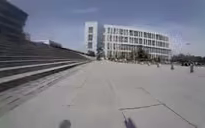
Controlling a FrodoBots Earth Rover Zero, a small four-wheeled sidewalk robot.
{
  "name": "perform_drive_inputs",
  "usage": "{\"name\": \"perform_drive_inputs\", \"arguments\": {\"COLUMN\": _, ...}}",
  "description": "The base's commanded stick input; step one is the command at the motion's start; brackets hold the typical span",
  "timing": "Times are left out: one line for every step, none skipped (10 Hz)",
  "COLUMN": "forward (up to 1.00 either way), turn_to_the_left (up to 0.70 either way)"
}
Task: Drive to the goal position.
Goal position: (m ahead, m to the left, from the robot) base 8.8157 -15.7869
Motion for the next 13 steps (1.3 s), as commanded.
{"name": "perform_drive_inputs", "arguments": {"forward": 0.70, "turn_to_the_left": -0.35}}
{"name": "perform_drive_inputs", "arguments": {"forward": 0.70, "turn_to_the_left": -0.35}}
{"name": "perform_drive_inputs", "arguments": {"forward": 0.70, "turn_to_the_left": -0.35}}
{"name": "perform_drive_inputs", "arguments": {"forward": 0.70, "turn_to_the_left": -0.35}}
{"name": "perform_drive_inputs", "arguments": {"forward": 0.70, "turn_to_the_left": -0.35}}
{"name": "perform_drive_inputs", "arguments": {"forward": 0.70, "turn_to_the_left": -0.35}}
{"name": "perform_drive_inputs", "arguments": {"forward": 0.70, "turn_to_the_left": -0.35}}
{"name": "perform_drive_inputs", "arguments": {"forward": 0.70, "turn_to_the_left": -0.35}}
{"name": "perform_drive_inputs", "arguments": {"forward": 0.70, "turn_to_the_left": -0.35}}
{"name": "perform_drive_inputs", "arguments": {"forward": 0.70, "turn_to_the_left": -0.35}}
{"name": "perform_drive_inputs", "arguments": {"forward": 0.70, "turn_to_the_left": -0.35}}
{"name": "perform_drive_inputs", "arguments": {"forward": 0.70, "turn_to_the_left": -0.35}}
{"name": "perform_drive_inputs", "arguments": {"forward": 0.70, "turn_to_the_left": -0.35}}
